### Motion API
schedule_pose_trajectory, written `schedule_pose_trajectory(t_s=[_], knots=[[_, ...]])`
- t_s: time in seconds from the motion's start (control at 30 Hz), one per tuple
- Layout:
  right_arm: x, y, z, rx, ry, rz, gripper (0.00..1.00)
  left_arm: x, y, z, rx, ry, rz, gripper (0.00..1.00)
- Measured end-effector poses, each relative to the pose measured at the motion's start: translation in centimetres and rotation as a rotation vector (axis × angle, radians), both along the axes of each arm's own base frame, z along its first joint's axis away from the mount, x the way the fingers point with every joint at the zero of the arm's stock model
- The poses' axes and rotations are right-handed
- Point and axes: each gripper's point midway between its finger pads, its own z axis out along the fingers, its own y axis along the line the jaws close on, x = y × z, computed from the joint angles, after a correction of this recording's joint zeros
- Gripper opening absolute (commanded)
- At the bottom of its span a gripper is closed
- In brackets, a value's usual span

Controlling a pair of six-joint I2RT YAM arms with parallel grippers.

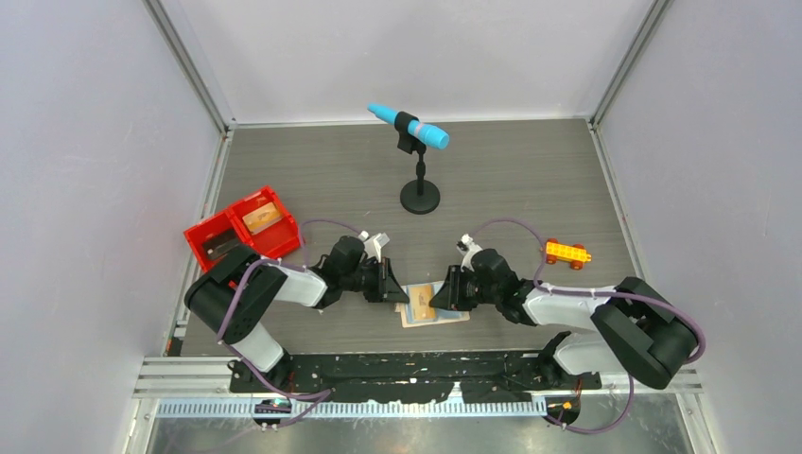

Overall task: Take the credit cards out of the card holder
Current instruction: Remove the credit card from the card holder.

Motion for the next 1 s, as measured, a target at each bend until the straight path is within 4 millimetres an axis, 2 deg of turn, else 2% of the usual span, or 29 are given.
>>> schedule_pose_trajectory(t_s=[0.1,0.17,0.27,0.57,0.8,1.0], knots=[[0.1,0.4,0.0,0.015,-0.003,0.010,0.08,0.0,0.0,0.0,0.000,0.000,0.000,0.12],[0.1,0.4,0.1,0.021,-0.005,0.012,0.06,0.0,0.0,0.0,0.000,0.000,0.000,0.12],[0.1,0.4,0.2,0.028,-0.011,0.009,0.05,0.0,0.0,0.0,0.000,0.000,0.000,0.12],[0.4,0.3,2.5,0.075,-0.081,0.012,0.05,0.0,0.0,0.0,0.001,-0.002,-0.001,0.11],[0.5,-0.7,2.4,0.049,-0.074,-0.010,0.05,0.0,0.0,0.0,0.001,-0.003,-0.002,0.12],[0.6,-0.9,3.2,0.064,-0.088,-0.015,0.05,0.0,0.0,0.0,0.001,-0.003,-0.002,0.12]])
